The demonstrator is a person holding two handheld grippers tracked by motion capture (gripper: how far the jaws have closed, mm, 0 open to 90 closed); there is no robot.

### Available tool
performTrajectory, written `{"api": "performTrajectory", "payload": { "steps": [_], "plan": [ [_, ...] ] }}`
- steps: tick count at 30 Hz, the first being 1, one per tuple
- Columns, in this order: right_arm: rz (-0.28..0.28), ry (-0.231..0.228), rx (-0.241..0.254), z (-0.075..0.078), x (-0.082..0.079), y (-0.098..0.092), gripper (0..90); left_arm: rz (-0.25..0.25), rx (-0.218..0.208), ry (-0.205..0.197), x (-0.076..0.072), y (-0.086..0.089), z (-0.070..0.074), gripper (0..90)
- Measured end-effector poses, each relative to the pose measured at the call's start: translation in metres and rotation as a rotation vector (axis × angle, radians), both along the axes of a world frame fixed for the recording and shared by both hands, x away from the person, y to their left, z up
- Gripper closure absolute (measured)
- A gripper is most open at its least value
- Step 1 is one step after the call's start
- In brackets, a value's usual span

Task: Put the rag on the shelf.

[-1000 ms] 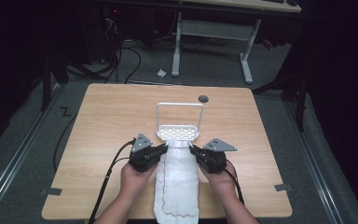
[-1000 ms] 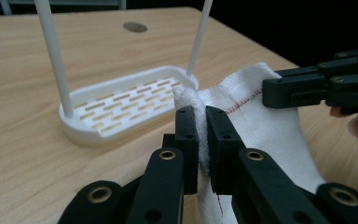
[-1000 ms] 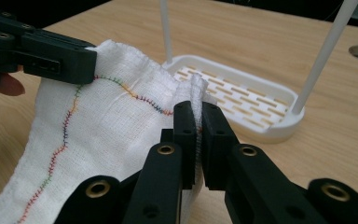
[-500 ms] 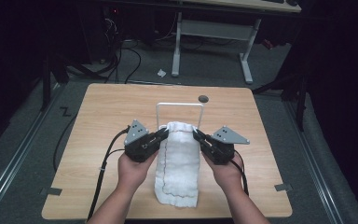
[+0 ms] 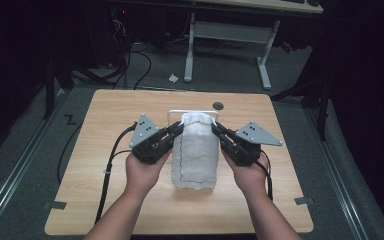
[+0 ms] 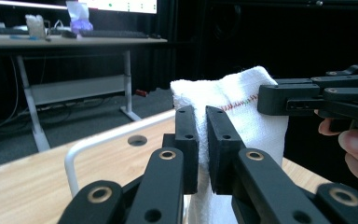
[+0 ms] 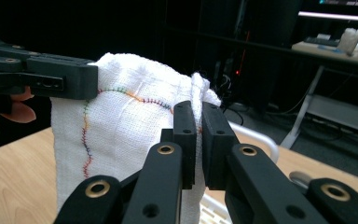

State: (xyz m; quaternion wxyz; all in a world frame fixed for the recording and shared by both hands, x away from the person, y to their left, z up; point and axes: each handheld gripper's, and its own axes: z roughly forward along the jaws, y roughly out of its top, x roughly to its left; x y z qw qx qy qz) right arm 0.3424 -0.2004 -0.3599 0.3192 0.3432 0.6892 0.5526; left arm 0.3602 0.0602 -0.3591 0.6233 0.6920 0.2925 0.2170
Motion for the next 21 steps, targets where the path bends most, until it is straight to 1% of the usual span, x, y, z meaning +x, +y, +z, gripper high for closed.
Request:
{"api": "performTrajectory", "payload": {
  "steps": [4, 8, 13, 17, 19, 20, 21],
  "plan": [
    [-0.004, -0.026, 0.010, 0.013, -0.001, -0.002, 86.1, 0.000, -0.005, -0.033, 0.000, -0.001, 0.013, 84.1],
    [-0.002, -0.048, 0.014, 0.026, -0.002, -0.003, 86.1, -0.001, -0.008, -0.057, 0.000, -0.001, 0.024, 84.2],
    [-0.002, -0.066, 0.005, 0.034, -0.003, -0.004, 86.1, -0.002, -0.013, -0.067, 0.002, -0.001, 0.029, 84.2],
    [-0.006, -0.065, 0.007, 0.037, -0.002, -0.006, 86.2, -0.003, -0.011, -0.067, 0.005, -0.001, 0.031, 84.3],
    [-0.005, -0.056, 0.015, 0.038, -0.001, -0.007, 86.2, -0.013, -0.011, -0.052, 0.008, -0.001, 0.032, 84.3],
    [-0.005, -0.054, 0.014, 0.039, 0.001, -0.007, 86.2, -0.011, -0.013, -0.045, 0.011, -0.001, 0.034, 84.2],
    [-0.008, -0.053, 0.011, 0.040, 0.002, -0.008, 86.2, -0.006, -0.011, -0.047, 0.013, 0.000, 0.036, 84.3]
  ]
}}
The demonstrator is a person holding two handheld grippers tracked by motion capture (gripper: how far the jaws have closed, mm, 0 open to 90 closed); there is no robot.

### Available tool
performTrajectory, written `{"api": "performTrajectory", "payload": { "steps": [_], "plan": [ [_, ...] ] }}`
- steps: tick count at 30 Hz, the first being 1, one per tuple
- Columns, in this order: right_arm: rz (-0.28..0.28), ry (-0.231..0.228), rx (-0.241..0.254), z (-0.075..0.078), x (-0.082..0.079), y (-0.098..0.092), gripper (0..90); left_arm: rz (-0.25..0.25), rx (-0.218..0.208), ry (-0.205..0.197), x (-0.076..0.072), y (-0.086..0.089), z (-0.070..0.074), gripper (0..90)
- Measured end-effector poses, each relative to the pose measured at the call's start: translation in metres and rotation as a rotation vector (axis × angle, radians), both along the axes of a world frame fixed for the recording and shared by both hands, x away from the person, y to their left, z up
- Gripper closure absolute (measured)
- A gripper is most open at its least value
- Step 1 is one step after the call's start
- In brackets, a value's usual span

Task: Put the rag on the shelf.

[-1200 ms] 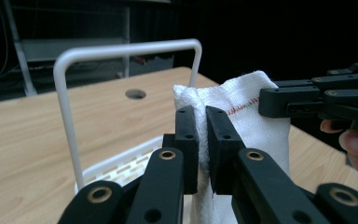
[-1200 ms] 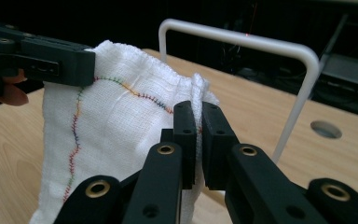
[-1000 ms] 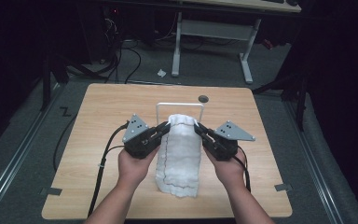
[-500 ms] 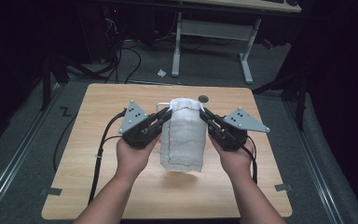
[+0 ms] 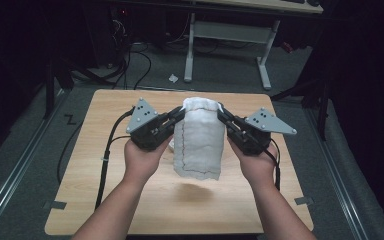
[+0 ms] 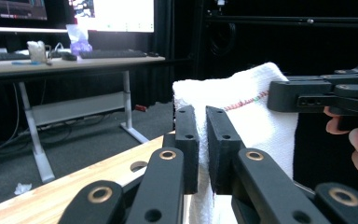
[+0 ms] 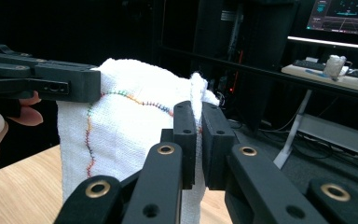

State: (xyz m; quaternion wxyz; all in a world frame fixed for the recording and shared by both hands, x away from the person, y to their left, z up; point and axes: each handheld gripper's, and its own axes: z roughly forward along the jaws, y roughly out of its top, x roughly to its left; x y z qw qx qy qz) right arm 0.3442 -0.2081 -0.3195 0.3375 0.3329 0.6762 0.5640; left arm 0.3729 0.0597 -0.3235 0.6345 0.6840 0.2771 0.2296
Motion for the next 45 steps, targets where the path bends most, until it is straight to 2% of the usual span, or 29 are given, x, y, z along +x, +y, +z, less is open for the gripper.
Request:
{"api": "performTrajectory", "payload": {
  "steps": [6, 8, 11, 13, 18, 21, 27, 30, 38, 42, 45],
  "plan": [
    [-0.026, -0.011, 0.008, 0.015, 0.012, -0.007, 86.3, 0.013, 0.013, -0.013, 0.019, 0.000, 0.014, 84.3],
    [-0.027, -0.005, 0.014, 0.019, 0.017, -0.007, 86.3, 0.029, 0.035, -0.024, 0.026, -0.003, 0.017, 84.4],
    [-0.044, -0.006, 0.006, 0.023, 0.026, -0.006, 86.4, 0.044, 0.047, -0.032, 0.037, -0.007, 0.020, 84.4],
    [-0.046, 0.004, 0.013, 0.025, 0.035, -0.007, 86.4, 0.050, 0.048, -0.031, 0.045, -0.008, 0.022, 84.4],
    [-0.068, 0.021, 0.024, 0.030, 0.056, -0.008, 86.3, 0.063, 0.089, -0.031, 0.063, -0.013, 0.029, 84.4],
    [-0.066, 0.046, 0.051, 0.030, 0.069, -0.010, 86.3, 0.071, 0.095, -0.032, 0.071, -0.015, 0.032, 84.4],
    [-0.065, 0.080, 0.077, 0.025, 0.087, -0.009, 86.3, 0.095, 0.103, 0.009, 0.089, -0.014, 0.028, 84.3],
    [-0.052, 0.117, 0.118, 0.021, 0.098, -0.008, 86.3, 0.104, 0.095, 0.038, 0.097, -0.011, 0.026, 84.2],
    [-0.043, 0.154, 0.135, 0.017, 0.121, -0.002, 86.2, 0.128, 0.118, 0.033, 0.106, -0.006, 0.031, 83.9],
    [-0.058, 0.155, 0.123, 0.019, 0.129, -0.001, 86.2, 0.122, 0.131, 0.053, 0.117, -0.009, 0.031, 83.9],
    [-0.057, 0.154, 0.136, 0.019, 0.135, -0.003, 86.2, 0.124, 0.128, 0.059, 0.126, -0.010, 0.031, 83.9]
  ]
}}
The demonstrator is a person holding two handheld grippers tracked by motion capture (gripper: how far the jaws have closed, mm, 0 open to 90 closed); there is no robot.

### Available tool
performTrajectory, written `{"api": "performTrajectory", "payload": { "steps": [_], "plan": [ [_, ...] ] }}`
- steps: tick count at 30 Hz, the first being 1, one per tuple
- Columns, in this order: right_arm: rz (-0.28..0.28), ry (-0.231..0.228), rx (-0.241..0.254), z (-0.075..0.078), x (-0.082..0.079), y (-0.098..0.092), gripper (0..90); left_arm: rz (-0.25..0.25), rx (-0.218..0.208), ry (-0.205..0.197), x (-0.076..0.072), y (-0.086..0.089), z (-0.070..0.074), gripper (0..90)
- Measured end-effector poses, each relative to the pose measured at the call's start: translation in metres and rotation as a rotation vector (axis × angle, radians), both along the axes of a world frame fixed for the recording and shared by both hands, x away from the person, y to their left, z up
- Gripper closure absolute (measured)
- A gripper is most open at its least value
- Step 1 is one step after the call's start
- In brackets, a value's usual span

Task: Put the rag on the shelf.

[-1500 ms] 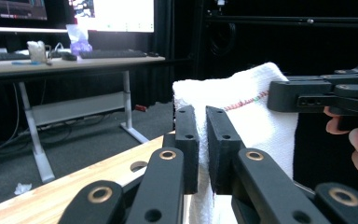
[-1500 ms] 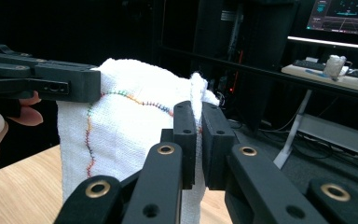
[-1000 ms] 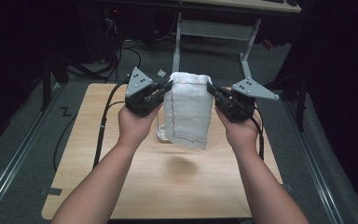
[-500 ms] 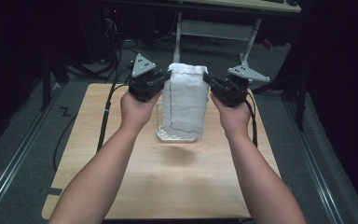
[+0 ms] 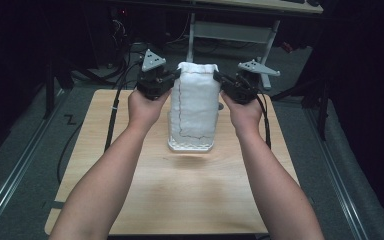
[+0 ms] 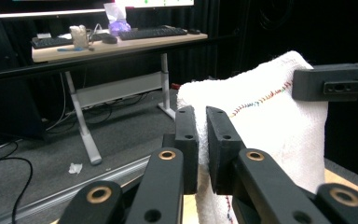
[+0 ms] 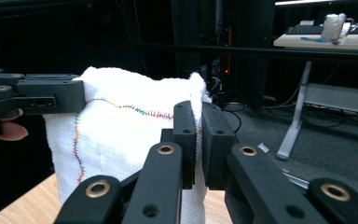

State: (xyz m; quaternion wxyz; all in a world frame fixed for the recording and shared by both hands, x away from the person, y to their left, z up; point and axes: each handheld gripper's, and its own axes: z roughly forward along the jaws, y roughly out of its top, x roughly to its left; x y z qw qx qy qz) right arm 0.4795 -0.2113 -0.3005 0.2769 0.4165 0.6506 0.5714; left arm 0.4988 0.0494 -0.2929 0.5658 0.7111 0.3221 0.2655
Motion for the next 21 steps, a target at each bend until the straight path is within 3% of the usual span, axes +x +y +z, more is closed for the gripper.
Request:
{"api": "performTrajectory", "payload": {
  "steps": [8, 15, 18, 21],
  "plan": [
    [0.002, 0.037, 0.031, -0.010, 0.022, -0.004, 86.0, 0.025, -0.041, 0.058, 0.028, -0.005, -0.013, 83.6],
    [-0.006, 0.071, -0.011, -0.029, 0.045, -0.004, 86.0, 0.053, -0.006, 0.117, 0.046, -0.009, -0.032, 83.4],
    [-0.004, 0.100, -0.024, -0.037, 0.054, -0.002, 86.0, 0.073, 0.032, 0.124, 0.050, -0.011, -0.041, 83.2],
    [0.012, 0.151, -0.017, -0.045, 0.061, -0.001, 85.9, 0.085, 0.038, 0.165, 0.056, -0.009, -0.051, 82.9]
  ]
}}
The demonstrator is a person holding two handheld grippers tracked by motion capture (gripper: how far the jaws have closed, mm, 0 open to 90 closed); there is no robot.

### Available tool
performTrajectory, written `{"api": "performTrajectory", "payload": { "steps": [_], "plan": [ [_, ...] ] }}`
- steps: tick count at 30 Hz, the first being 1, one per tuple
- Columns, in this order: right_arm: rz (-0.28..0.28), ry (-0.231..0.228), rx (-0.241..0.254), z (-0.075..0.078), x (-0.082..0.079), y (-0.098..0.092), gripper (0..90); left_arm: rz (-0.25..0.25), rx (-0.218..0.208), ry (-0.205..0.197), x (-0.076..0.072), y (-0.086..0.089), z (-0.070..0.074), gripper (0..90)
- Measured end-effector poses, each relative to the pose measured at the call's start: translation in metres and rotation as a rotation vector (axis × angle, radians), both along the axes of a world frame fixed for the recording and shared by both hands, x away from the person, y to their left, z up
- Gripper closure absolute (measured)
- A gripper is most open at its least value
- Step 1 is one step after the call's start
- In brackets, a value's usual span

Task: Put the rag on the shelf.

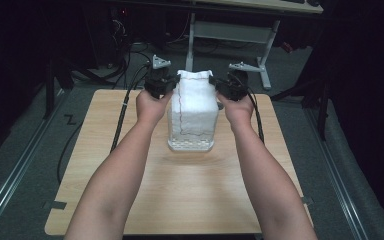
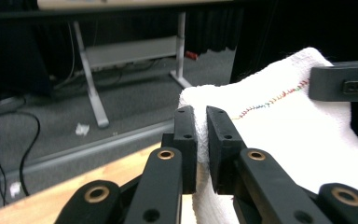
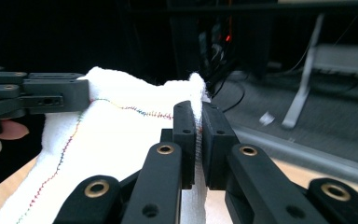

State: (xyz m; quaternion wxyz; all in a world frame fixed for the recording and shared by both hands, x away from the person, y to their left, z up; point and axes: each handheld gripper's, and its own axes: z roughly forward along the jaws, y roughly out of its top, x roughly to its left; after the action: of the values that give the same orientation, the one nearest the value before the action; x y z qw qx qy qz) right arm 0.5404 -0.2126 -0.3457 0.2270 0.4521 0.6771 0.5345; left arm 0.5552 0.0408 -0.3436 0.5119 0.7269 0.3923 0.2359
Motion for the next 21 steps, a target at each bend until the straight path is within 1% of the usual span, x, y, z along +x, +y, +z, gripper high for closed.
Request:
{"api": "performTrajectory", "payload": {
  "steps": [2, 3, 5, 6, 8, 9, 10, 11, 12, 13, 14, 15, 17, 19, 21],
  "plan": [
    [0.013, 0.017, -0.006, -0.004, 0.002, 0.002, 85.8, 0.011, 0.005, 0.046, 0.004, 0.001, -0.007, 82.5],
    [0.016, 0.023, -0.014, -0.005, 0.003, 0.003, 85.8, 0.014, 0.017, 0.057, 0.006, 0.001, -0.010, 82.4],
    [0.017, 0.028, -0.029, -0.007, 0.003, 0.006, 85.8, 0.018, 0.033, 0.070, 0.007, 0.000, -0.016, 82.4],
    [0.016, 0.032, -0.036, -0.007, 0.004, 0.007, 85.7, 0.022, 0.038, 0.070, 0.007, 0.000, -0.018, 82.4],
    [0.022, 0.050, -0.026, -0.009, 0.006, 0.008, 84.9, 0.035, 0.050, 0.082, 0.007, 0.000, -0.022, 82.2],
    [0.022, 0.063, -0.022, -0.011, 0.007, 0.008, 82.2, 0.048, 0.047, 0.079, 0.007, 0.001, -0.023, 80.7],
    [0.015, 0.070, -0.018, -0.011, 0.007, 0.007, 78.2, 0.051, 0.023, 0.078, 0.007, 0.003, -0.024, 75.7],
    [0.009, 0.067, -0.013, -0.011, 0.008, 0.006, 74.3, 0.036, -0.011, 0.099, 0.008, 0.005, -0.024, 68.4],
    [0.000, 0.062, -0.008, -0.011, 0.008, 0.005, 71.5, 0.018, -0.038, 0.123, 0.010, 0.007, -0.024, 64.1],
    [-0.012, 0.056, -0.010, -0.011, 0.007, 0.004, 70.8, 0.016, -0.037, 0.119, 0.009, 0.008, -0.023, 62.9],
    [-0.014, 0.055, -0.010, -0.010, 0.007, 0.003, 70.9, 0.027, -0.024, 0.094, 0.006, 0.007, -0.022, 63.6],
    [-0.014, 0.056, -0.012, -0.009, 0.006, 0.002, 70.9, 0.023, -0.019, 0.084, 0.005, 0.007, -0.021, 63.8],
    [-0.016, 0.050, -0.027, -0.008, 0.005, 0.002, 70.2, 0.014, -0.028, 0.091, 0.004, 0.008, -0.019, 63.3],
    [-0.021, 0.041, -0.051, -0.007, 0.003, 0.003, 68.6, 0.011, -0.038, 0.085, 0.002, 0.008, -0.017, 63.1],
    [-0.020, 0.027, -0.077, -0.006, 0.001, 0.003, 66.2, 0.011, -0.033, 0.080, 0.000, 0.007, -0.016, 62.7]
  ]
}}
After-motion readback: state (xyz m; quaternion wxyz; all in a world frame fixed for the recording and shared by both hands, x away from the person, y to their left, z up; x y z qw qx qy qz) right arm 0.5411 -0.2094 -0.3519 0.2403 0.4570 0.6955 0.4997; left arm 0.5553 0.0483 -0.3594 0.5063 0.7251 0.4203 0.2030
